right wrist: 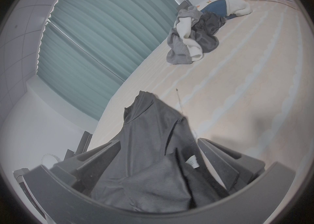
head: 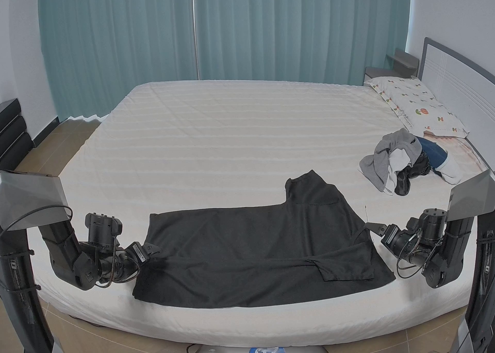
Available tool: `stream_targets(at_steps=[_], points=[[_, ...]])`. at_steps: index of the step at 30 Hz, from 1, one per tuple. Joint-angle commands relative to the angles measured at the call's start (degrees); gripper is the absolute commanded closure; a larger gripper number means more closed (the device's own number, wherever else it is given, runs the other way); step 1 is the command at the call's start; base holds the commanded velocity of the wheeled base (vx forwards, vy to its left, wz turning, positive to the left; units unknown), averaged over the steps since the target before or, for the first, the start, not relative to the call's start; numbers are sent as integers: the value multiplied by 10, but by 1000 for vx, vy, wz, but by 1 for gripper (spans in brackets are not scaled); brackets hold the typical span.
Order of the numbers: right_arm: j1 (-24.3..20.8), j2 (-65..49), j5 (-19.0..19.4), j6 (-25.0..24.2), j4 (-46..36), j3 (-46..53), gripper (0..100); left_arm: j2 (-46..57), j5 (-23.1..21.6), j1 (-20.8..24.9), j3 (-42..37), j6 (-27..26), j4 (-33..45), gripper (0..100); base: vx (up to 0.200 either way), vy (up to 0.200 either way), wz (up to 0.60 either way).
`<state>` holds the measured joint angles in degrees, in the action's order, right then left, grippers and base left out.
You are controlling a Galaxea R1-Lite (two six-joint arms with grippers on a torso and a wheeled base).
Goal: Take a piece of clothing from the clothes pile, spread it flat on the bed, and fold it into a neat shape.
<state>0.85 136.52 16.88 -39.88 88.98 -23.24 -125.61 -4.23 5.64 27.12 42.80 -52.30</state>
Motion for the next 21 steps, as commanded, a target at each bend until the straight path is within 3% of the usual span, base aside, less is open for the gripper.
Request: stream_targets(at_steps=[1, 13, 19, 21], points=[[-1, -3, 1, 0, 5, 0, 0, 14, 0, 1, -1, 10, 0, 0, 0, 0, 0], [-2, 1, 0, 1, 5, 4, 0, 20, 1, -23, 23, 64, -11, 0, 0, 0, 0], [-4, 5, 0, 2, 5, 6, 0, 9, 3, -41, 32, 84, -67, 0, 200, 0, 0], [-9, 5, 0, 1, 5, 6, 0, 6, 4, -41, 34, 84, -72, 0, 0, 0, 0]])
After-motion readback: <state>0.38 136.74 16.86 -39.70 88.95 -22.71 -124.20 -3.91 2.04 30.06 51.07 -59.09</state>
